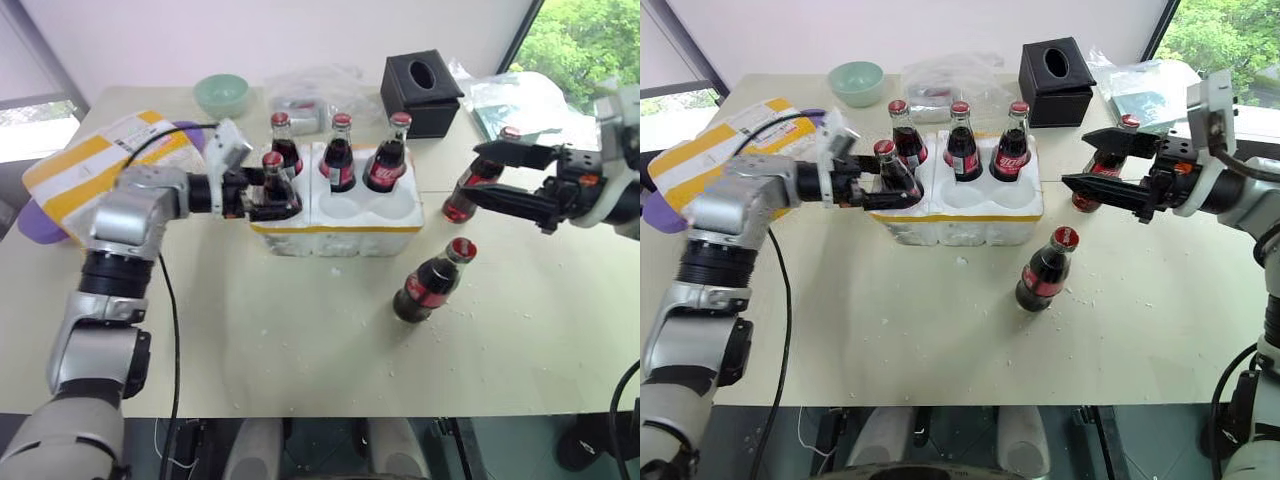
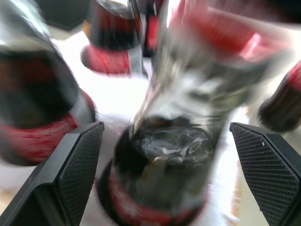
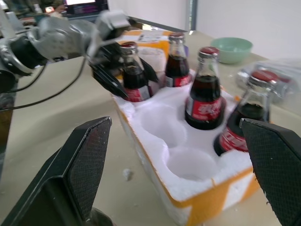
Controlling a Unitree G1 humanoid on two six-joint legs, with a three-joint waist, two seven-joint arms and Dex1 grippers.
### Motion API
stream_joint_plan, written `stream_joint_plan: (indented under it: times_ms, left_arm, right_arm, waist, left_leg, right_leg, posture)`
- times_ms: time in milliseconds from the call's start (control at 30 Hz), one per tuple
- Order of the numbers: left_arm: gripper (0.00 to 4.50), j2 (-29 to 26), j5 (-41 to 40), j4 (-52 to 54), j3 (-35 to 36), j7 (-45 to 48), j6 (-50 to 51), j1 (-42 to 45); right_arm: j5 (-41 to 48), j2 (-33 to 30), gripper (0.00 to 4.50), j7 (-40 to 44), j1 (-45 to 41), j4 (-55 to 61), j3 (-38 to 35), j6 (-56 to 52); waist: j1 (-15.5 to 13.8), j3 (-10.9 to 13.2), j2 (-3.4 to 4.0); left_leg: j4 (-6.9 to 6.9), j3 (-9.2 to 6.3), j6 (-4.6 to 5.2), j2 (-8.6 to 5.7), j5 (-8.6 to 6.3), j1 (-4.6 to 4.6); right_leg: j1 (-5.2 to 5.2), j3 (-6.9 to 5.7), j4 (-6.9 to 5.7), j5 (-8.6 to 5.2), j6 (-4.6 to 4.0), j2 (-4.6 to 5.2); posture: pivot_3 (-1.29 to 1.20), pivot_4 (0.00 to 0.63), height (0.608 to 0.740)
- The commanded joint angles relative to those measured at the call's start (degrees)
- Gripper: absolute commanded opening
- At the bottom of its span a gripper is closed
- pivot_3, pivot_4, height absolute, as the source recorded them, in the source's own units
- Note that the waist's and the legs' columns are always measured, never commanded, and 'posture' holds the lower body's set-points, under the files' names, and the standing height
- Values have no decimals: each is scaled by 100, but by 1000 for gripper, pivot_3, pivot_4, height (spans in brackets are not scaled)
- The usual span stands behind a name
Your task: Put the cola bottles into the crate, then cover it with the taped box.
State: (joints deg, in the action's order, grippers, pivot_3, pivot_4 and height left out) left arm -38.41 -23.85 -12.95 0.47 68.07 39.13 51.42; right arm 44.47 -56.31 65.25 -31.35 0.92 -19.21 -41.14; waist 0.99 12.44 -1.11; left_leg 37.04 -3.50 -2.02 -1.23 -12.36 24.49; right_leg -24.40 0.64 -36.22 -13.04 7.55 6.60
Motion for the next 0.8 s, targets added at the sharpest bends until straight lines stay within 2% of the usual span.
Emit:
stream_joint_plan:
  times_ms: [33,267,433,533,667,800]
  left_arm:
    - [4481,-588,-665,682,607,342,462,212]
    - [4481,-1678,-2049,1555,925,1355,1734,27]
    - [4481,-1613,-1771,2039,488,1216,1268,-420]
    - [4481,-1615,-1775,2149,373,1287,1126,-640]
    - [4481,-1586,-1808,2243,285,1249,1042,-737]
    - [4481,-1525,-1845,2296,247,1195,1024,-773]
  right_arm:
    - [21,-309,4500,208,301,-244,-712,171]
    - [67,-324,4500,360,1911,203,-1791,104]
    - [364,91,4500,217,3194,1176,-2362,-197]
    - [93,433,4500,-53,3929,2070,-2297,35]
    - [393,727,4500,-548,4227,2870,-2262,-125]
    - [388,990,4500,-875,4353,3236,-1888,-59]
  waist:
    - [-5,0,0]
    - [-13,-1,2]
    - [-20,-5,6]
    - [4,-6,5]
    - [5,-5,5]
    - [-28,-9,0]
  left_leg:
    - [-1,0,0,0,0,0]
    - [-1,0,1,0,-1,-5]
    - [0,1,1,3,-1,-24]
    - [1,2,1,6,-1,-33]
    - [0,3,2,8,-2,-36]
    - [3,3,1,7,-2,-36]
  right_leg:
    - [0,0,1,0,0,0]
    - [9,1,2,-1,1,-1]
    - [31,4,4,-3,0,-4]
    - [38,8,6,-3,-2,-7]
    - [38,12,6,-4,-3,-9]
    - [42,14,10,-13,-20,-9]
  posture:
    - [0,150,737]
    - [0,150,737]
    - [0,150,737]
    - [0,150,737]
    - [0,150,737]
    - [0,150,737]
